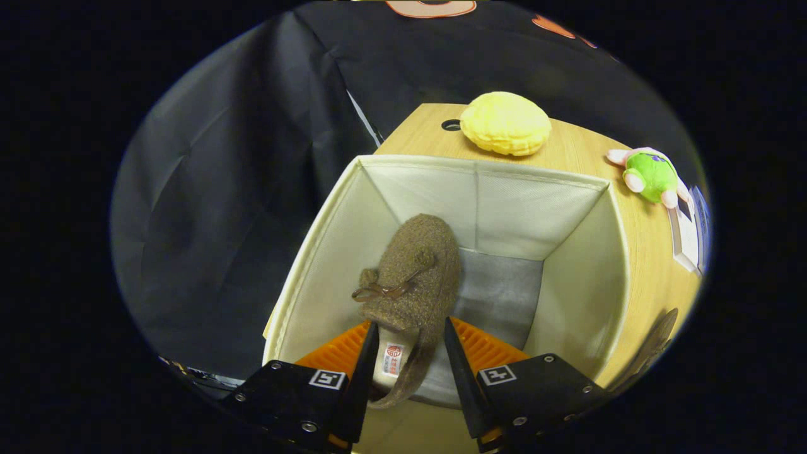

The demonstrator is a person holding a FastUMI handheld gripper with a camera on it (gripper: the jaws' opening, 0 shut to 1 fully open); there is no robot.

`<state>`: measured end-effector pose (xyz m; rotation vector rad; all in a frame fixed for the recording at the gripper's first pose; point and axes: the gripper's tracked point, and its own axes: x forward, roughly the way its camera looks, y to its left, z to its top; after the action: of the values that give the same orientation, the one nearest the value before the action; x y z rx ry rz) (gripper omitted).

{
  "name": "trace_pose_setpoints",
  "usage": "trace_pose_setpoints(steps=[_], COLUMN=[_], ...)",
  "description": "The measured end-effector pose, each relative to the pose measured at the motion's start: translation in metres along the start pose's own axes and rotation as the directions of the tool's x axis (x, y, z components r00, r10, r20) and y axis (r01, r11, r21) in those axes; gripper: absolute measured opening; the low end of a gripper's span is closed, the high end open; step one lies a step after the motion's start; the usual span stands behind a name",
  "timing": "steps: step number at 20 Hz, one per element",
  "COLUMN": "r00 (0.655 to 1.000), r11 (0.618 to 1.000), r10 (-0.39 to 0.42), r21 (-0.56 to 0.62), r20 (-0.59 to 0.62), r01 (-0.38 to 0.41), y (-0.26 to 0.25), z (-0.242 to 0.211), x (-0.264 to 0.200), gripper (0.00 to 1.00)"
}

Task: Open the storage box then place both shoes into the box .Put the left shoe in first, then the right shoe, with the right side of both shoes facing outward in a uniform manner.

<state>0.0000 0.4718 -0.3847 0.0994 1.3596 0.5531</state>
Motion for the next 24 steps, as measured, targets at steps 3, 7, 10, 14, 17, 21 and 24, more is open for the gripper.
trace_pose_setpoints(steps=[3, 7, 10, 14, 17, 21, 24], r00=[0.998, 0.986, 0.967, 0.932, 0.904, 0.867, 0.845], r11=[0.999, 0.996, 0.996, 0.998, 0.994, 0.967, 0.936], r10=[0.052, 0.055, 0.041, -0.029, -0.112, -0.25, -0.35], r21=[-0.014, -0.075, -0.09, -0.039, 0.031, 0.145, 0.188], r20=[0.038, 0.155, 0.25, 0.362, 0.413, 0.432, 0.405], r01=[-0.052, -0.044, -0.019, 0.046, 0.109, 0.207, 0.297], y=[0.007, -0.009, -0.034, -0.099, -0.161, -0.248, -0.302], z=[0.005, 0.008, 0.005, -0.007, -0.03, -0.062, -0.096], x=[-0.026, -0.073, -0.114, -0.168, -0.202, -0.235, -0.244], gripper=[0.82, 0.89, 0.94, 0.97, 0.99, 0.98, 0.99])
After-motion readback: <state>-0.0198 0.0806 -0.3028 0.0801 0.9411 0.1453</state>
